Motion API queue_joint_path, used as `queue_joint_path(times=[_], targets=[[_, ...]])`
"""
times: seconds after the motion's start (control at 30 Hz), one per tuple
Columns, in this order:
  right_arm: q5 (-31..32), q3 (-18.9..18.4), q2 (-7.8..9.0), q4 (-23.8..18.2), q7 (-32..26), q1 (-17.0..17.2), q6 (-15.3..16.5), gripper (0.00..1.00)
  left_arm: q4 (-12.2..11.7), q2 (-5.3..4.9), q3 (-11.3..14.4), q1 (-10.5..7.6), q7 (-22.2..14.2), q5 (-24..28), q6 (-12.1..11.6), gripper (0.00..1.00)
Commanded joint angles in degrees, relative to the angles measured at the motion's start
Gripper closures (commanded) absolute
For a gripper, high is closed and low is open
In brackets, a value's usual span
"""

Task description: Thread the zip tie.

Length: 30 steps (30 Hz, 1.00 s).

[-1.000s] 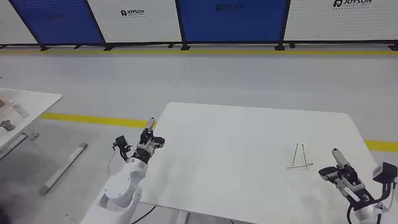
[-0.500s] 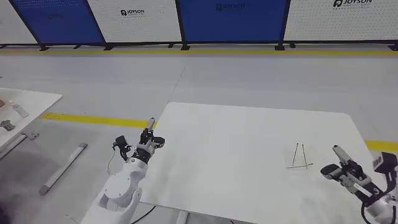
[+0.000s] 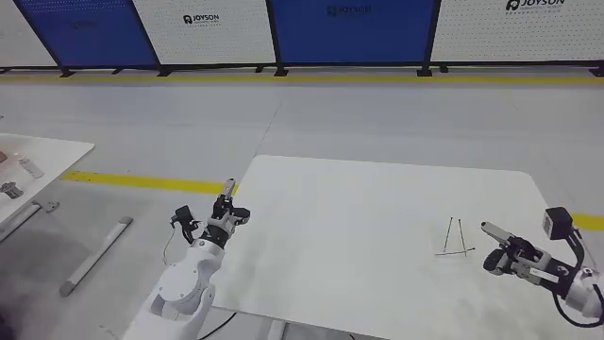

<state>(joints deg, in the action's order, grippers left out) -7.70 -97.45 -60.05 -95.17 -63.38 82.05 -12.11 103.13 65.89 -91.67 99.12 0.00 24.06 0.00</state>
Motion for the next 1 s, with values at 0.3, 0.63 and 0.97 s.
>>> queue_joint_path(times=[0.3, 0.63, 0.97], targets=[[-0.03, -0.09, 0.05, -0.48, -0.45, -0.18, 0.41, 0.0, 0.0, 0.0, 0.0, 0.0, 0.0, 0.0, 0.0, 0.0], [1.78, 1.09, 2.5, 1.57, -16.26, -6.17, 3.74, 0.0, 0.0, 0.0, 0.0, 0.0, 0.0, 0.0, 0.0, 0.0], [-1.31, 15.91, 5.39, 10.2, -16.26, -14.59, 4.47, 0.0, 0.0, 0.0, 0.0, 0.0, 0.0, 0.0, 0.0, 0.0]])
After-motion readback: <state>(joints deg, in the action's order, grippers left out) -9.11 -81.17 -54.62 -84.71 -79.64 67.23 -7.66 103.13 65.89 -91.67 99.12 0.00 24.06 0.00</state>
